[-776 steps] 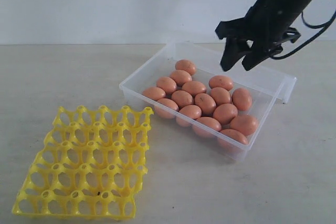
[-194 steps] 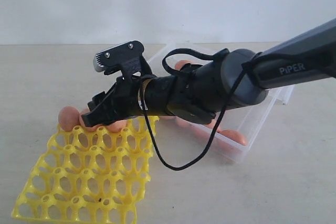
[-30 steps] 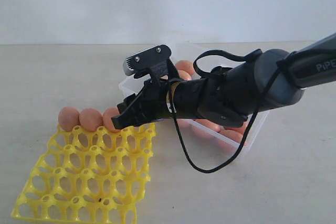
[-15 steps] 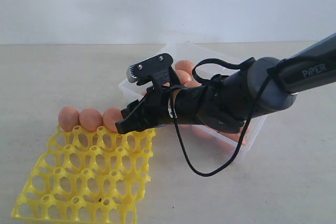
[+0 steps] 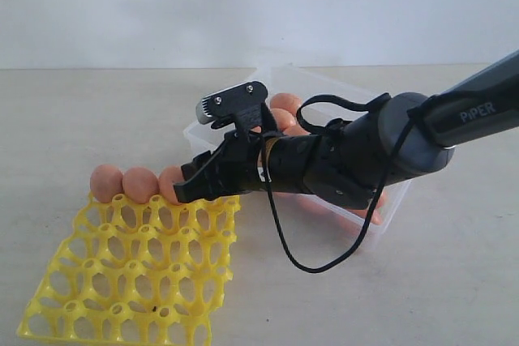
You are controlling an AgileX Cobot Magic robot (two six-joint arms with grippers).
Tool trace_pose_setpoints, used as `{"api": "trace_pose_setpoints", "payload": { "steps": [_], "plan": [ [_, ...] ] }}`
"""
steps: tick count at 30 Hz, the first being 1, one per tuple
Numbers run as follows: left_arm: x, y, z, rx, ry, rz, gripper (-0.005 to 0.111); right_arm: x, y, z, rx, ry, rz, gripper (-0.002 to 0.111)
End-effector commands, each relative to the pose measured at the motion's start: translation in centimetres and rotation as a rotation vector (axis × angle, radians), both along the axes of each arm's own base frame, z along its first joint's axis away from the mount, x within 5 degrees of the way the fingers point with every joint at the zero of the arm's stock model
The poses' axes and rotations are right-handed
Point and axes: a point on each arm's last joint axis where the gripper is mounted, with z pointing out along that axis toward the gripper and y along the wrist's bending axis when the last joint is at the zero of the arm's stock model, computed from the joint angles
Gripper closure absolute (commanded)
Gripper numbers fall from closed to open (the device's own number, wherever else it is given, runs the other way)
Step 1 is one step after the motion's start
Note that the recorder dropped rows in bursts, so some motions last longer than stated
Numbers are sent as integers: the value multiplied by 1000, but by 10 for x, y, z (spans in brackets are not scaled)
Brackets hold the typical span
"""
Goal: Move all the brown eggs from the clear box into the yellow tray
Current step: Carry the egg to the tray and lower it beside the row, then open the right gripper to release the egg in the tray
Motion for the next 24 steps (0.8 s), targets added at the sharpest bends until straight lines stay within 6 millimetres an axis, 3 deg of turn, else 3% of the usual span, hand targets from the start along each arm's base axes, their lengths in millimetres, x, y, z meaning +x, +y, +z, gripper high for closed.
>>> {"api": "trace_pose_setpoints", "payload": {
  "steps": [1,6,11,24],
  "plan": [
    [0,0,0,5,-7,-5,111,3,-1,2,20,-12,-6,70],
    [0,0,0,5,-7,-5,111,3,-1,2,20,-12,-6,67],
    [0,0,0,5,-7,-5,111,3,-1,2,20,-12,-6,50],
    [0,0,0,5,-7,-5,111,3,-1,6,26,-17,-7,50]
  ]
}}
